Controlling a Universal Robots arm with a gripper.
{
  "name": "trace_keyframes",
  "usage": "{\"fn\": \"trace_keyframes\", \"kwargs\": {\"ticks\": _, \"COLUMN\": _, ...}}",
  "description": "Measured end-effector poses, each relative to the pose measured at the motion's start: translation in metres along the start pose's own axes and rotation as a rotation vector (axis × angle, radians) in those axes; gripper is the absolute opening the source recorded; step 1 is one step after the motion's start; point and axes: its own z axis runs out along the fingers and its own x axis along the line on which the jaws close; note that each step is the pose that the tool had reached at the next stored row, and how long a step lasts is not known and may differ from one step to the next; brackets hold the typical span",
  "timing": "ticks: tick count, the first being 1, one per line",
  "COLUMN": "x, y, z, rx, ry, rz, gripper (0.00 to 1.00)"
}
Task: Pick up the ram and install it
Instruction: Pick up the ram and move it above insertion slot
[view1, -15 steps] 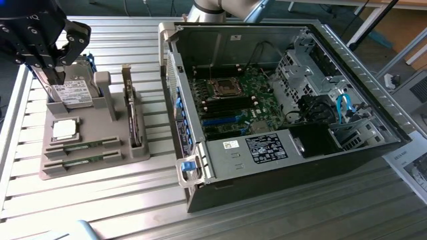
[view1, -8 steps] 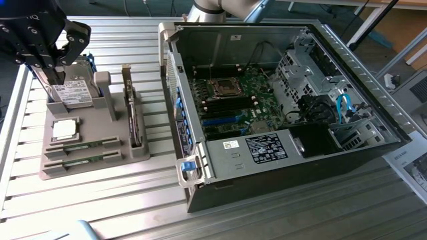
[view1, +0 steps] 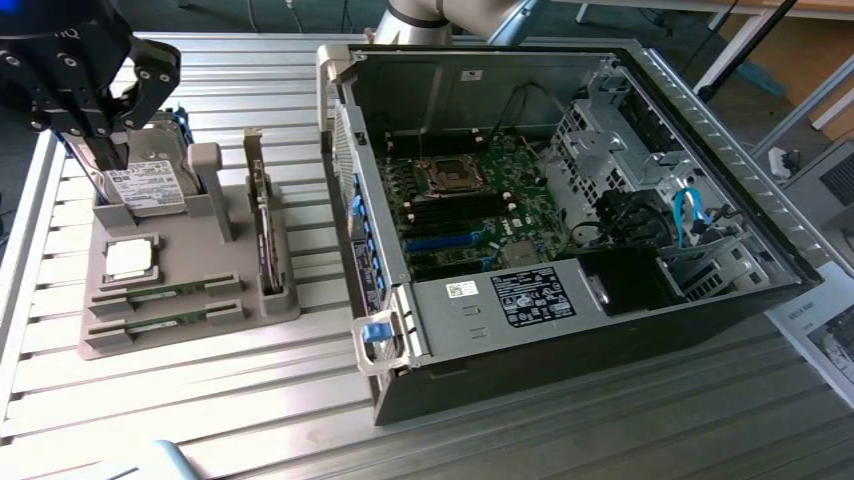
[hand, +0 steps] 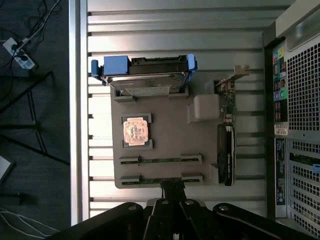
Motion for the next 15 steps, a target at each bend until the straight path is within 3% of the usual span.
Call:
{"fn": "trace_keyframes", "kwargs": {"ticks": 9, "x": 0.0, "y": -0.0001, "z": 0.0, "rx": 0.0023, "ry": 0.0043, "rz": -0.101, "gripper": 0.1}}
{"fn": "trace_keyframes", "kwargs": {"ticks": 15, "x": 0.0, "y": -0.0002, "z": 0.0, "rx": 0.0046, "ry": 0.0088, "rz": -0.207, "gripper": 0.1}}
